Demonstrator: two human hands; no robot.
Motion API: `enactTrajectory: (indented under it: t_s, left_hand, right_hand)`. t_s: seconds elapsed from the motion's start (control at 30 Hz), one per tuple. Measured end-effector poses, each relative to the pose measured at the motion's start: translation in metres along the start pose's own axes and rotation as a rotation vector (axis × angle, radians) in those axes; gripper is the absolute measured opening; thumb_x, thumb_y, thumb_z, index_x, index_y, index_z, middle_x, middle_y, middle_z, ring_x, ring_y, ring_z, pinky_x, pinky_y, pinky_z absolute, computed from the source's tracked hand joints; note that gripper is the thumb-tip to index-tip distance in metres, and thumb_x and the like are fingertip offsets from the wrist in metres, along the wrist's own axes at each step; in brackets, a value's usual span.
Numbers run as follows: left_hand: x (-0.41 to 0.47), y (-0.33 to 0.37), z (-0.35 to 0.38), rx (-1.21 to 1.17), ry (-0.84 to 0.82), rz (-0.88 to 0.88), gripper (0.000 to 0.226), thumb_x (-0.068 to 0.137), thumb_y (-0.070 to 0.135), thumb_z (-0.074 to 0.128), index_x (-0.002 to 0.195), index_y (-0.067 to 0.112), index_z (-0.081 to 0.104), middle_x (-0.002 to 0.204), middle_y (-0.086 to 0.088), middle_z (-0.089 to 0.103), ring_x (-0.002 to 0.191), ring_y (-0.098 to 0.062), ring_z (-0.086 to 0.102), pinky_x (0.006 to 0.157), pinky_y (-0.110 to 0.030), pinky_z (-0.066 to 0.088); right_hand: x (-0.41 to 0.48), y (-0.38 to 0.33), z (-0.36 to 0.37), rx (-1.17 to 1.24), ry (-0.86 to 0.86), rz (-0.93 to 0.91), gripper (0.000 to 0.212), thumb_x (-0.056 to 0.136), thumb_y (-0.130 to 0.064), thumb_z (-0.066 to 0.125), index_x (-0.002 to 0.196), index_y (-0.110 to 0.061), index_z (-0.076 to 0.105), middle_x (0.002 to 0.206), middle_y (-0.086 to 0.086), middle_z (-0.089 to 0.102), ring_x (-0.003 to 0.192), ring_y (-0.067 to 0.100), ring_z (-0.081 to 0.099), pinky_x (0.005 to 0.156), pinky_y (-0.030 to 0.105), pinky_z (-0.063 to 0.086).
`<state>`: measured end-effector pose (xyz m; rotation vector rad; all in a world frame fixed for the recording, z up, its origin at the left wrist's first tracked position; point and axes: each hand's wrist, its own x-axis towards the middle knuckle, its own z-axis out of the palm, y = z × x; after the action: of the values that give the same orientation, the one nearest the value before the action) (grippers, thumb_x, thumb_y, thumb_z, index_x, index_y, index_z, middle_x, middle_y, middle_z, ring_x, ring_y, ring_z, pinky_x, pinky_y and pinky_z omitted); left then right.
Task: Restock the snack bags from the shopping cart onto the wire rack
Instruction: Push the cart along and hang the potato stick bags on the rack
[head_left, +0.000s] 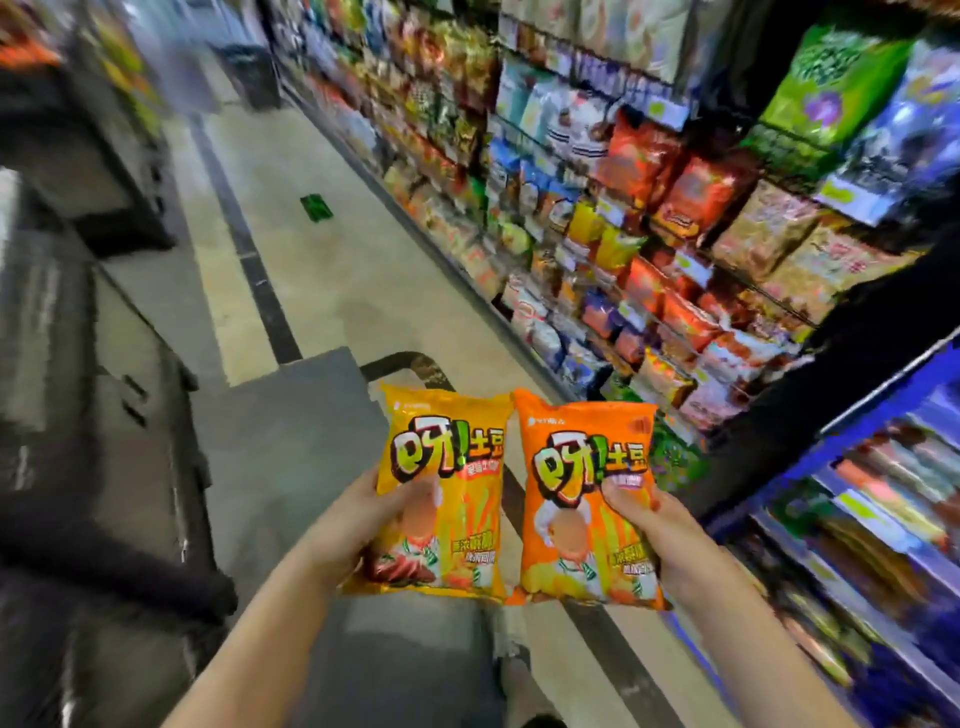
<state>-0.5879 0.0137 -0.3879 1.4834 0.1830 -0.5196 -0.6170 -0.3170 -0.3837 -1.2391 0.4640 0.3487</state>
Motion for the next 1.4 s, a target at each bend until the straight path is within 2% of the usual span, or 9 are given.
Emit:
enactTrajectory:
  t_s: [0.13, 0.33, 0.53, 0.6, 0.77, 0.9, 1.03, 1.2, 1.4]
  left_hand:
    - [0.042, 0.026, -0.042, -0.033, 0.130, 0.027, 0.088, 0.055, 0.065, 0.090, 0.125, 0.018, 0.066, 0.113, -0.009, 0.078, 0.103, -0.032, 0.075, 0.099, -0.051, 0.056]
    - [0.116, 0.077, -0.091, -0.102, 0.213, -0.010, 0.067, 0.078, 0.049, 0.085, 0.133, 0.019, 0.061, 0.121, -0.012, 0.075, 0.109, -0.036, 0.073, 0.103, -0.057, 0.053]
    - [0.171, 0.118, -0.127, -0.210, 0.307, 0.030, 0.079, 0.070, 0.048, 0.090, 0.133, 0.009, 0.061, 0.125, -0.020, 0.071, 0.115, -0.044, 0.068, 0.104, -0.063, 0.051]
    - [0.186, 0.122, -0.143, -0.256, 0.325, 0.015, 0.075, 0.075, 0.043, 0.089, 0.137, 0.013, 0.059, 0.129, -0.022, 0.069, 0.118, -0.046, 0.066, 0.105, -0.065, 0.049]
    - [0.226, 0.142, -0.188, -0.272, 0.403, 0.003, 0.075, 0.072, 0.049, 0.091, 0.134, 0.017, 0.062, 0.126, -0.019, 0.071, 0.117, -0.043, 0.068, 0.104, -0.065, 0.049]
    - [0.260, 0.155, -0.226, -0.289, 0.396, 0.011, 0.053, 0.089, 0.037, 0.079, 0.134, 0.016, 0.061, 0.124, -0.016, 0.073, 0.114, -0.040, 0.070, 0.103, -0.062, 0.051]
    - [0.307, 0.170, -0.288, -0.325, 0.362, 0.024, 0.073, 0.075, 0.044, 0.088, 0.137, 0.017, 0.059, 0.128, -0.017, 0.071, 0.117, -0.042, 0.068, 0.107, -0.063, 0.048]
    - [0.368, 0.204, -0.381, -0.238, 0.339, 0.026, 0.073, 0.074, 0.053, 0.087, 0.136, 0.025, 0.060, 0.125, -0.008, 0.074, 0.113, -0.034, 0.072, 0.106, -0.057, 0.050]
    - [0.424, 0.258, -0.480, -0.208, 0.308, 0.098, 0.068, 0.077, 0.056, 0.083, 0.136, 0.028, 0.062, 0.129, -0.005, 0.073, 0.117, -0.032, 0.070, 0.108, -0.060, 0.047]
  right_hand:
    - [0.089, -0.032, 0.041, -0.040, -0.098, 0.022, 0.032, 0.092, -0.019, 0.066, 0.124, -0.015, 0.064, 0.108, 0.021, 0.076, 0.085, 0.034, 0.077, 0.066, 0.044, 0.064]
    - [0.215, -0.087, 0.093, -0.069, -0.237, 0.053, 0.042, 0.087, -0.029, 0.067, 0.126, -0.015, 0.064, 0.109, 0.017, 0.077, 0.090, 0.030, 0.078, 0.066, 0.039, 0.063]
    - [0.315, -0.138, 0.141, -0.146, -0.351, 0.135, 0.053, 0.085, -0.038, 0.076, 0.134, -0.021, 0.064, 0.121, 0.017, 0.074, 0.108, 0.038, 0.072, 0.098, 0.061, 0.053]
    - [0.340, -0.151, 0.157, -0.169, -0.378, 0.144, 0.054, 0.085, -0.039, 0.076, 0.134, -0.022, 0.063, 0.121, 0.017, 0.073, 0.109, 0.039, 0.072, 0.102, 0.064, 0.050]
    - [0.388, -0.178, 0.206, -0.214, -0.438, 0.131, 0.054, 0.080, -0.035, 0.076, 0.131, -0.022, 0.064, 0.119, 0.015, 0.075, 0.106, 0.036, 0.074, 0.095, 0.054, 0.056]
    - [0.428, -0.192, 0.248, -0.239, -0.432, 0.126, 0.051, 0.080, -0.035, 0.075, 0.128, -0.022, 0.064, 0.115, 0.014, 0.076, 0.101, 0.034, 0.075, 0.091, 0.051, 0.058]
    - [0.477, -0.210, 0.304, -0.239, -0.418, 0.111, 0.043, 0.080, -0.034, 0.073, 0.122, -0.024, 0.066, 0.110, 0.012, 0.078, 0.093, 0.030, 0.077, 0.074, 0.041, 0.063]
    - [0.541, -0.231, 0.384, -0.276, -0.385, 0.075, 0.049, 0.084, -0.036, 0.073, 0.130, -0.024, 0.062, 0.117, 0.013, 0.076, 0.104, 0.035, 0.074, 0.094, 0.053, 0.057]
    - [0.605, -0.258, 0.474, -0.297, -0.372, 0.035, 0.049, 0.086, -0.037, 0.069, 0.132, -0.022, 0.062, 0.120, 0.013, 0.075, 0.107, 0.033, 0.074, 0.089, 0.048, 0.060]
